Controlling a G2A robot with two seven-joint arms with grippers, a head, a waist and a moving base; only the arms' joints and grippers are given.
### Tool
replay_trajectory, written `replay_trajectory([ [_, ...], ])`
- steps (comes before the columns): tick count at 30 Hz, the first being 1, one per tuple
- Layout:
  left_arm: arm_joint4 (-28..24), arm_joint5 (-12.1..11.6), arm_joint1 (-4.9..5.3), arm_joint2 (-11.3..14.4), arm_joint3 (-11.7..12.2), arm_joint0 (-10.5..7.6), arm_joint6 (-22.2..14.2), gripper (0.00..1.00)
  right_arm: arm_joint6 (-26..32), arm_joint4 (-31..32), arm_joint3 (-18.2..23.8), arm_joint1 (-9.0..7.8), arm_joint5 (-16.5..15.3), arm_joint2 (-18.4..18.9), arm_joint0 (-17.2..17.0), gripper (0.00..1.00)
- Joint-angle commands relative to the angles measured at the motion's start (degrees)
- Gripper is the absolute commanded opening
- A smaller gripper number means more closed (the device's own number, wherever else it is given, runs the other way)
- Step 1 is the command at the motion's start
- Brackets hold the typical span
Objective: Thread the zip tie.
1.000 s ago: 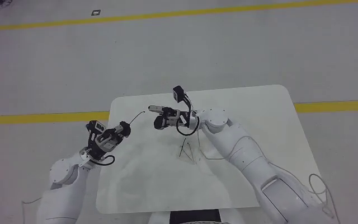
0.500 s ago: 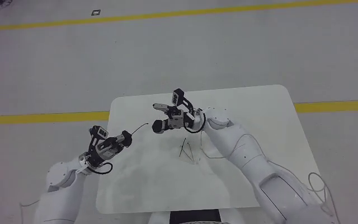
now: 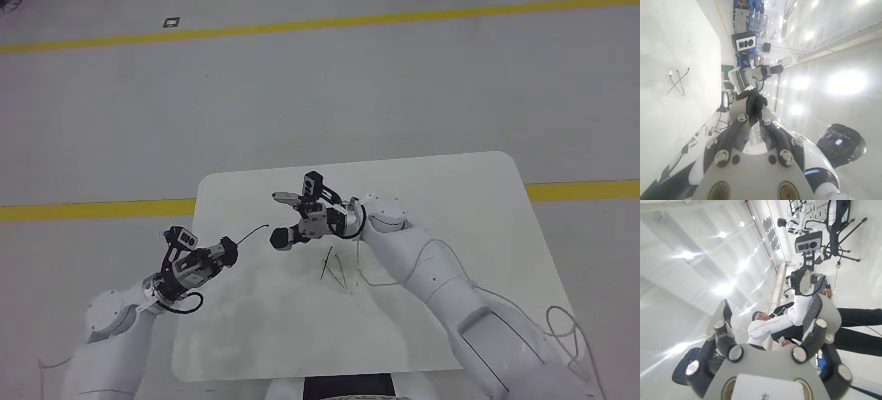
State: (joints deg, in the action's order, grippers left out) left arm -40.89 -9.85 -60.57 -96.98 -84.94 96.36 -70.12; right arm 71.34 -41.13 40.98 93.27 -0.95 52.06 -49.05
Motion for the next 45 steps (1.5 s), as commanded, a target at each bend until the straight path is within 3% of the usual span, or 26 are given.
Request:
replay_trajectory([
  [1,-0.2,0.1,0.06,0.1,0.1,-0.03,-0.2,0.0,1.3,-1.7,-0.3,0.1,0.0,0.1,-0.3,1.0],
  [4,-0.4,0.1,0.16,0.2,0.3,-0.08,-0.3,0.0,2.2,-3.0,-1.4,0.31,-0.5,0.1,-0.5,1.0],
  [5,-0.4,0.0,0.19,0.2,0.4,-0.1,-0.3,0.0,2.7,-3.7,-1.8,0.43,-0.8,0.1,-0.6,0.95],
  [6,-0.3,-0.2,0.22,0.3,0.5,-0.12,-0.3,0.0,2.8,-3.8,-2.2,0.49,-1.0,0.1,-0.6,0.78],
  [7,-0.2,-0.3,0.24,0.4,0.6,-0.13,-0.3,0.0,2.8,-3.8,-2.6,0.56,-1.1,-0.1,-0.5,0.49],
  [11,-0.5,-0.3,0.33,0.7,0.7,-0.13,-0.5,0.0,2.9,-4.1,-4.0,0.96,-1.6,-0.5,-0.1,0.37],
  [18,-0.8,-0.3,0.55,1.0,1.0,-0.25,-0.8,0.0,2.1,-4.3,-6.3,1.82,-2.4,-1.5,0.9,0.22],
  [31,-1.1,-0.6,0.87,1.6,1.2,-0.19,-0.1,0.0,2.4,-3.7,-9.3,2.64,-3.1,-2.1,2.0,0.15],
  [36,-1.3,-0.6,1.0,1.8,1.2,-0.18,-0.1,0.0,2.4,-3.5,-9.8,2.81,-3.1,-2.2,2.2,0.01],
  [45,-1.6,-1.0,1.18,2.0,1.2,-0.01,0.4,0.0,1.9,-2.1,-10.1,2.95,-3.5,-2.4,2.3,0.0],
])
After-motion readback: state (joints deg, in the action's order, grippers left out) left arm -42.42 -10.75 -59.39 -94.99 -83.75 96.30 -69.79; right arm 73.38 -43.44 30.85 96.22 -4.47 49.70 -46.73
